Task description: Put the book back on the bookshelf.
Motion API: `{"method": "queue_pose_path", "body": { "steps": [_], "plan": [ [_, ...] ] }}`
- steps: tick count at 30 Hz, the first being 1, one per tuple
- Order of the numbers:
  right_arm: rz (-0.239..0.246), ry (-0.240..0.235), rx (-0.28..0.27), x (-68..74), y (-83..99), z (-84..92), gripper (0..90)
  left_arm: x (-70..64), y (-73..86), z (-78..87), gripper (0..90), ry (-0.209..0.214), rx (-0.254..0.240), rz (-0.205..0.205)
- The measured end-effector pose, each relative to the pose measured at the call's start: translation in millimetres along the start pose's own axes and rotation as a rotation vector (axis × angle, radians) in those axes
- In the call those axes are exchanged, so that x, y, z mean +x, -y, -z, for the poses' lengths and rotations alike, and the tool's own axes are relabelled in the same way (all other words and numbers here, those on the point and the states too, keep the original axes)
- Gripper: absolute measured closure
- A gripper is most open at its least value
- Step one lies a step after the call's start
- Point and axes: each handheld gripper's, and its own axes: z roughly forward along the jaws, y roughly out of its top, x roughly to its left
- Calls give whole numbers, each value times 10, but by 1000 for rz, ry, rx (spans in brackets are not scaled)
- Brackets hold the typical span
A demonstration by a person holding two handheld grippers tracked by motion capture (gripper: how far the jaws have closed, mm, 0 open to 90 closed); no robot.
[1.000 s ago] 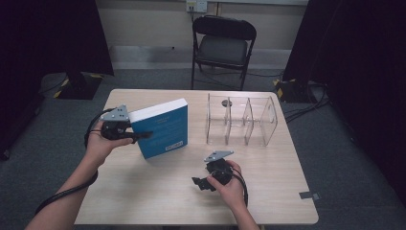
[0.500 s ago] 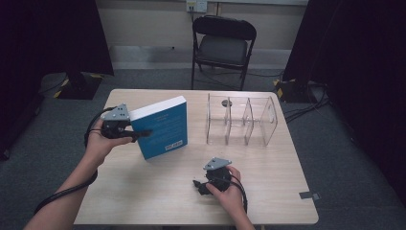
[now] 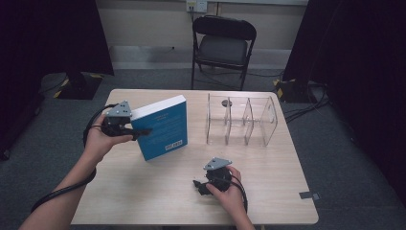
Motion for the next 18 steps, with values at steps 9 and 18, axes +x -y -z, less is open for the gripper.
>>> {"method": "queue_pose_path", "body": {
  "steps": [9, 18],
  "plan": [
    [6, -2, -3, -3, 0, -3, 174, 21, -169, 40, 539, 20, 99, -30],
    [5, -2, -3, -2, 0, -3, 174, 56, -337, 12, 519, 44, 212, -11]
  ]
}}
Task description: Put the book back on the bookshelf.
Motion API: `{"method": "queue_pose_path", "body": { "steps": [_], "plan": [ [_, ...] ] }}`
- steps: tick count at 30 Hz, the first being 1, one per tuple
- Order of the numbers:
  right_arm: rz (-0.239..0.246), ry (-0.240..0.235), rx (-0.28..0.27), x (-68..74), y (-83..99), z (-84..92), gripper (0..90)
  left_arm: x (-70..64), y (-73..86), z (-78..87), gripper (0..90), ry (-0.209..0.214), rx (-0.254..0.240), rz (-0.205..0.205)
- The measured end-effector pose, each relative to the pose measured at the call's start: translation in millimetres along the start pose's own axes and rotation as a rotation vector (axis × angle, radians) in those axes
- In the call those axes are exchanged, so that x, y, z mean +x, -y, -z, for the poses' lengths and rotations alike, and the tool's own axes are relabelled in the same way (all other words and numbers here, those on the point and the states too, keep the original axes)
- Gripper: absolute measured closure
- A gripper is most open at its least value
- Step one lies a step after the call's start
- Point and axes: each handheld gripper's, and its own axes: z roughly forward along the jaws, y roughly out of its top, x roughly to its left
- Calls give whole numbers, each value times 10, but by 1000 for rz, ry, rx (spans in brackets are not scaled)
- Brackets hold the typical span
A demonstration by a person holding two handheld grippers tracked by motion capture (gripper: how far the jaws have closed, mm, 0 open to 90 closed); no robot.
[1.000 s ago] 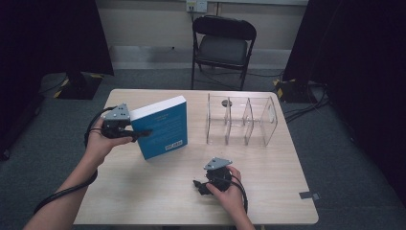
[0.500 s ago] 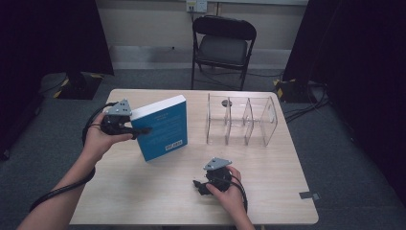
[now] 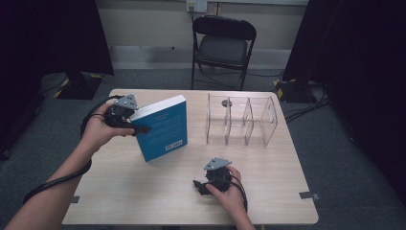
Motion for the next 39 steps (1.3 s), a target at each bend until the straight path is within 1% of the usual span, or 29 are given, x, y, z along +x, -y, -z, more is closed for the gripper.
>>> {"method": "queue_pose_path", "body": {
  "steps": [1, 2, 3, 6, 7, 9, 10, 12, 16, 17, 19, 20, 21, 22, 23, 25, 27, 28, 29, 30, 31, 32, 34, 35, 38, 39],
  "plan": [
    [1, 2, 0, -1, 0, -1, 174, 13, -18, 6, 519, -2, 22, -16],
    [2, 3, 0, -1, 0, -1, 174, 12, -31, 2, 519, -1, 28, 0],
    [1, 2, 0, -1, 0, -1, 174, 15, -46, 5, 517, -1, 40, 6],
    [0, 1, 1, 0, 0, -1, 174, 13, -99, 5, 512, -9, 76, -9],
    [-1, 1, 1, 1, 0, -1, 174, 2, -120, 3, 510, -13, 82, -9],
    [-1, 1, 1, 0, 0, -1, 173, -9, -164, 11, 511, -11, 92, -26],
    [0, 0, 1, 0, 0, -1, 173, -9, -187, 21, 509, -13, 100, -25],
    [-1, 0, 1, 1, 0, -1, 173, -23, -227, 18, 503, -22, 99, -23],
    [-2, 0, 2, 1, 0, -1, 173, -15, -272, -31, 481, -11, 122, 14],
    [-1, 0, 1, 0, 0, -1, 173, -15, -279, -45, 491, -6, 122, 16],
    [-1, 1, 1, 0, 0, -2, 173, -14, -298, -62, 508, 0, 136, -6],
    [0, 0, 1, -1, 0, -1, 173, -9, -302, -68, 505, 8, 139, 30],
    [-1, 1, 1, 0, 0, -2, 173, -2, -311, -71, 497, 12, 154, 43],
    [0, 1, 1, 0, 0, -2, 173, 7, -315, -70, 505, 23, 163, 25],
    [0, 0, 2, 0, 0, -1, 173, 8, -309, -74, 511, 31, 157, 53],
    [0, 0, 2, 0, 0, -1, 172, 1, -318, -79, 517, 34, 174, 66],
    [0, 0, 1, 0, 0, -2, 173, -3, -328, -80, 515, 37, 194, 69],
    [1, 0, 2, -1, 0, -1, 173, -7, -330, -82, 512, 36, 196, 72],
    [0, 0, 2, -1, 0, -1, 172, -7, -329, -84, 501, 32, 192, 85],
    [1, 0, 2, 0, 0, -2, 172, 0, -329, -81, 472, 25, 198, 84],
    [-1, 0, 2, 1, 0, -2, 172, 4, -325, -81, 438, 27, 190, 81],
    [-1, 0, 2, 1, 0, -2, 172, 8, -329, -80, 429, 25, 199, 79],
    [0, 0, 2, 1, 0, -2, 172, 1, -343, -88, 427, 44, 220, 68],
    [0, 0, 2, 0, 0, -2, 172, 1, -354, -89, 427, 53, 243, 62],
    [-1, 0, 2, 1, 0, -3, 172, -14, -363, -98, 437, 57, 254, 77],
    [0, 0, 2, 1, 0, -2, 172, -13, -369, -101, 441, 57, 265, 74]
  ]
}}
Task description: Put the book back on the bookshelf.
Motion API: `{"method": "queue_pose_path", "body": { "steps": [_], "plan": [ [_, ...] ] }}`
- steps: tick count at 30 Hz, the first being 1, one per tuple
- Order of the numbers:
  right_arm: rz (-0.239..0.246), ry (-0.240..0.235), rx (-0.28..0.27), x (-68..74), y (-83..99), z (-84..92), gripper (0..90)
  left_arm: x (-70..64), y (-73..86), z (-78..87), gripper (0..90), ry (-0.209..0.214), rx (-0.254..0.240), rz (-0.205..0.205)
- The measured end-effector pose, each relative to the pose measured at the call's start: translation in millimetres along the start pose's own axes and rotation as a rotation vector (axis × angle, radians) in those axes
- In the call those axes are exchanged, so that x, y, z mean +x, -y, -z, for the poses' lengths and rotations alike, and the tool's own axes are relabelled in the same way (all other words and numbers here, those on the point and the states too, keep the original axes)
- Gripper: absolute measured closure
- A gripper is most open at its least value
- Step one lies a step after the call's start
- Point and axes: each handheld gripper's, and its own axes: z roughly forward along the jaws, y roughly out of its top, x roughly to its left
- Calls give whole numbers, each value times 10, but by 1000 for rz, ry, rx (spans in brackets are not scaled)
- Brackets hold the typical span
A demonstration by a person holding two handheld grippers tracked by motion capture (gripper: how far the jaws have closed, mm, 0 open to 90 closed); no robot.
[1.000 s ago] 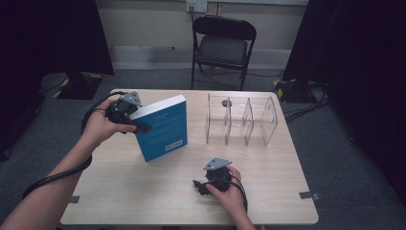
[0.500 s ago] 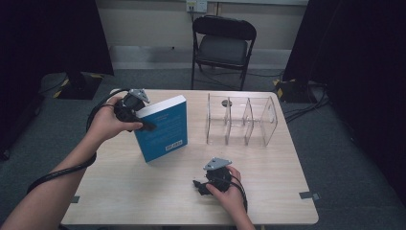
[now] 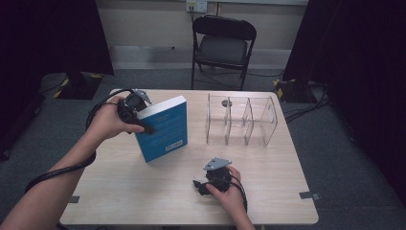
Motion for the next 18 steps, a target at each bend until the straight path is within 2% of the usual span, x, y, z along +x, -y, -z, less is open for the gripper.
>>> {"method": "queue_pose_path", "body": {
  "steps": [3, 8, 10, 18],
  "plan": [
    [0, 0, 0, 1, 0, -1, 172, 8, -12, 2, 476, 0, 24, -16],
    [1, 0, 0, -1, 0, 0, 172, -15, -40, -7, 504, -9, 76, -9],
    [1, 0, 0, 0, 0, 0, 172, -10, -37, -4, 527, -16, 71, -40],
    [-1, 0, 0, 1, 0, -1, 172, -37, -28, -7, 566, -30, 52, -32]
  ]
}}
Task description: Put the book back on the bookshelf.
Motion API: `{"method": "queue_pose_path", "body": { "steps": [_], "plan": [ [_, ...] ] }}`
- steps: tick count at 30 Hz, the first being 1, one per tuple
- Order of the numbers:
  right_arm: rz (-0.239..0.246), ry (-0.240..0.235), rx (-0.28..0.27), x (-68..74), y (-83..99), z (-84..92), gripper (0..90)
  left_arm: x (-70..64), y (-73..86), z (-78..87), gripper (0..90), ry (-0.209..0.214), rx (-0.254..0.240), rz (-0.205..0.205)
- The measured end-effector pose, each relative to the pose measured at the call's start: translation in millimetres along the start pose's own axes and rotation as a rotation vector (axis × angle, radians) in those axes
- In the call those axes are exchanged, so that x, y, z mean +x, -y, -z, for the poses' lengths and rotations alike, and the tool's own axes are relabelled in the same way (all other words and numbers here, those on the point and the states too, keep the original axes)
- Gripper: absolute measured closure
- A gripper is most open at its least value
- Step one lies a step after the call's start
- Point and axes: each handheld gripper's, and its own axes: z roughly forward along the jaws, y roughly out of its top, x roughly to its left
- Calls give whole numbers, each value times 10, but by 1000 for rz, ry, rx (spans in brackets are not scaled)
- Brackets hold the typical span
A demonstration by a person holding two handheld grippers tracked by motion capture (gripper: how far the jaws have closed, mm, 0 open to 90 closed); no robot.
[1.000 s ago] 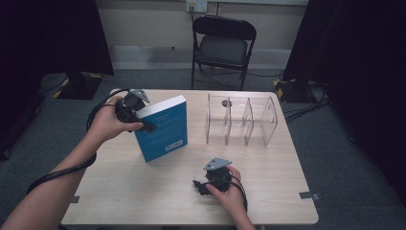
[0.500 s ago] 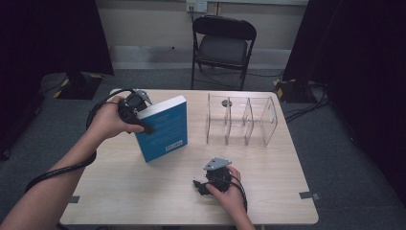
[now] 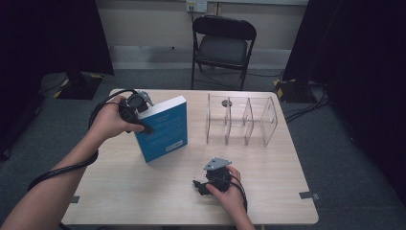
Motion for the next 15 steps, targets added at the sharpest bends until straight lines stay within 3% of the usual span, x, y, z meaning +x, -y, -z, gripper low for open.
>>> {"method": "queue_pose_path", "body": {
  "steps": [5, 9, 15],
  "plan": [
    [1, 0, 0, -1, 0, 1, 172, -37, -3, 6, 578, -30, 0, -19],
    [0, 0, 0, -1, 0, 0, 172, -63, 7, 10, 589, -18, -3, -33],
    [1, 0, 0, -1, 0, 1, 172, -103, -5, 14, 601, -16, -12, -24]
  ]
}}
